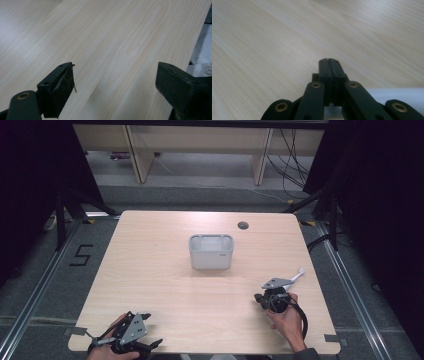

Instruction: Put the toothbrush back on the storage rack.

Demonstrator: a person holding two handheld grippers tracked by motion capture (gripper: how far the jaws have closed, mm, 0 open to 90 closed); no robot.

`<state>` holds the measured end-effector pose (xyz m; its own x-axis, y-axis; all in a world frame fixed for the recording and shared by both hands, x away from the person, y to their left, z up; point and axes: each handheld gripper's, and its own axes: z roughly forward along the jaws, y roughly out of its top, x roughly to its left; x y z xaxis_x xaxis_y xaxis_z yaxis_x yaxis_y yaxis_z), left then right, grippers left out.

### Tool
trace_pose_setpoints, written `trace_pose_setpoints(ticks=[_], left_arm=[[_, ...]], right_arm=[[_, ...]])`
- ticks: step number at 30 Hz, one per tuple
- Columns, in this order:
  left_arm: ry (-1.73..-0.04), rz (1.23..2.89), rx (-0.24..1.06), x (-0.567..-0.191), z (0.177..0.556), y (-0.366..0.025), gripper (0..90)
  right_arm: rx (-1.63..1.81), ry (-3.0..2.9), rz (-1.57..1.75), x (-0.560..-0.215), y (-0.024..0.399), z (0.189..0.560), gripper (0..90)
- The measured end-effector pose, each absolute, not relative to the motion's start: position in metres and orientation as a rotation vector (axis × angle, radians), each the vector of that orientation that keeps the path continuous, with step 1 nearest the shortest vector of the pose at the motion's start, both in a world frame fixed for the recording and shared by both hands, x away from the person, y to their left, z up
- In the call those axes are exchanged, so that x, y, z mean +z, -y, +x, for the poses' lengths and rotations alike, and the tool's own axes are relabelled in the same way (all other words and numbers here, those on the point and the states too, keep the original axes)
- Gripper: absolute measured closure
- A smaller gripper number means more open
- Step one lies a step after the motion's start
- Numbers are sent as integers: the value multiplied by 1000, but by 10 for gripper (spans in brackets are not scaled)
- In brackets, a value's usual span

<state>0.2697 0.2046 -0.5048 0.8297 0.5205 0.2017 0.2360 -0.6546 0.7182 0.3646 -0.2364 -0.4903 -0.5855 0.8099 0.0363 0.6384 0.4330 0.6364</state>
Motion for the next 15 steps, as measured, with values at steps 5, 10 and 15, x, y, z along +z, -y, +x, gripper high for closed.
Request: trace_pose_setpoints(ticks=[5,10,15], left_arm=[[-548,2293,514,-505,270,-205,148],[-548,2287,513,-505,270,-205,148],[-549,2282,502,-505,269,-204,148]], right_arm=[[893,-2423,1241,-491,242,359,895],[904,-2422,1252,-492,247,351,895],[928,-2411,1256,-493,252,344,894]])
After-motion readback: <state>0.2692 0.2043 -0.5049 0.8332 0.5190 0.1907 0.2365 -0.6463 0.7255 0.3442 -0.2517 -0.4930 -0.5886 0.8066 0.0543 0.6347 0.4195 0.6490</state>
